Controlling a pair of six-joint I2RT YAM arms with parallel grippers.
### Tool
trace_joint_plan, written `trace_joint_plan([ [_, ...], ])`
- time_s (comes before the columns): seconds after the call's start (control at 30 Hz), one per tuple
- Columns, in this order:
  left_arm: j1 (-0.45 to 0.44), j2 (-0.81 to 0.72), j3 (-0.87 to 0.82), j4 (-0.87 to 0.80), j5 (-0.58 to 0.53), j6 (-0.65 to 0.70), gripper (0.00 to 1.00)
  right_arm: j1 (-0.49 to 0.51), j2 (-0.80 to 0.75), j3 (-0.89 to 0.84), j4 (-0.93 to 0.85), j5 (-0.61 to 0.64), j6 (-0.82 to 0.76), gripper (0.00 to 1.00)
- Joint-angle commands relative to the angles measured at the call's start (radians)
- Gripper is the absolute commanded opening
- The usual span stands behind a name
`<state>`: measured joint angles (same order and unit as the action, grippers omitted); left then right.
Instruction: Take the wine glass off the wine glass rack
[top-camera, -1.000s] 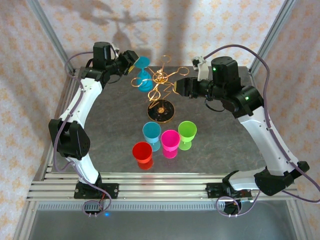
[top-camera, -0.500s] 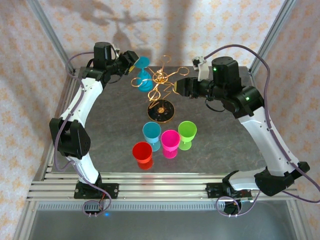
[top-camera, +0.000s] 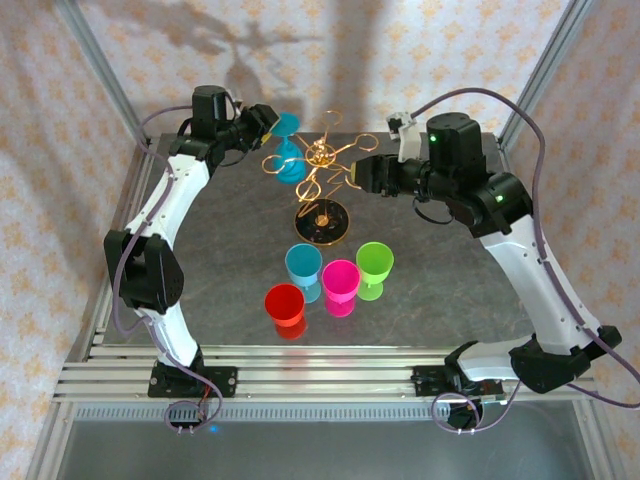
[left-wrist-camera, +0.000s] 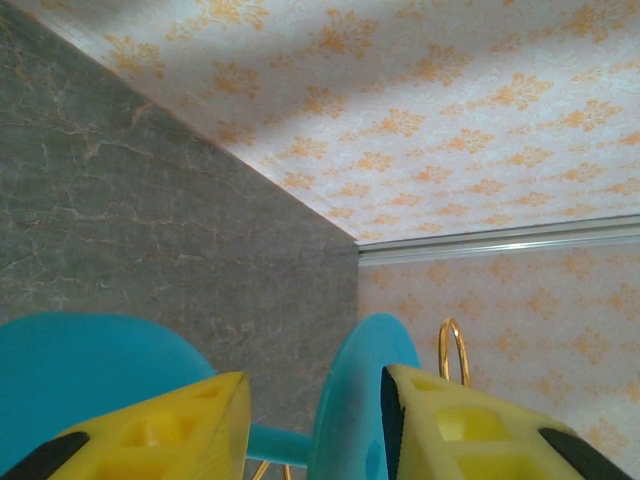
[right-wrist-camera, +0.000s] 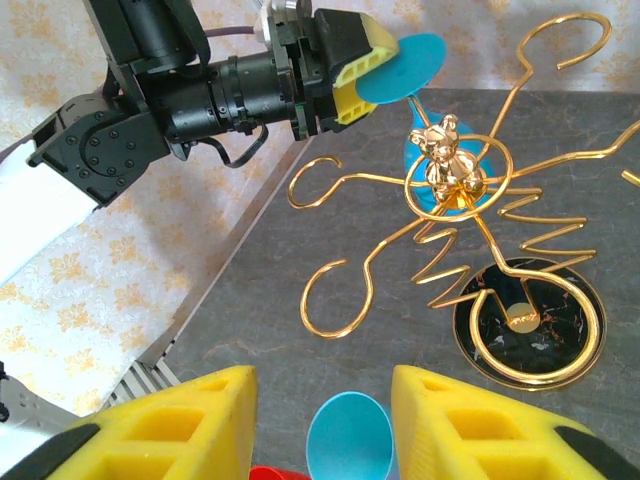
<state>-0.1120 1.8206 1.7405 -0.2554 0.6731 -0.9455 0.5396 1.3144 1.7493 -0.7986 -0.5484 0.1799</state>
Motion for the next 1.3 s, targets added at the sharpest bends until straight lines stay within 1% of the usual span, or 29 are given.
trace_joint_plan([
  [0.0,-0.009,0.002,0.029,0.046,0.010,-0.006,0.36,-0.006,-0.018,0.029,-0.008,0.010,-0.017,0.40],
  [0.13,-0.009,0.003,0.030,0.047,0.011,-0.009,0.34,-0.006,-0.018,0.029,-0.008,0.011,-0.017,0.40],
  [0.3,-0.008,0.000,0.034,0.049,0.015,-0.011,0.24,-0.005,-0.019,0.030,-0.007,0.010,-0.015,0.40],
  [0.43,-0.009,0.000,0.037,0.051,0.016,-0.013,0.22,-0.006,-0.016,0.030,-0.007,0.009,-0.015,0.40],
  [0.63,-0.009,-0.001,0.042,0.051,0.018,-0.017,0.06,-0.007,-0.018,0.031,-0.006,0.010,-0.013,0.40],
  [0.77,-0.009,-0.004,0.046,0.051,0.020,-0.020,0.00,-0.007,-0.015,0.035,-0.008,0.010,-0.014,0.40],
  [0.97,-0.009,-0.003,0.044,0.069,0.032,-0.043,0.00,-0.007,-0.016,0.036,-0.008,0.006,-0.011,0.40],
  [1.17,-0.009,0.000,0.024,0.173,0.065,-0.143,0.00,-0.007,-0.016,0.041,-0.007,0.003,-0.007,0.40],
  [1.27,-0.010,0.001,0.024,0.197,0.079,-0.168,0.00,-0.006,-0.016,0.043,-0.007,0.004,-0.008,0.40],
])
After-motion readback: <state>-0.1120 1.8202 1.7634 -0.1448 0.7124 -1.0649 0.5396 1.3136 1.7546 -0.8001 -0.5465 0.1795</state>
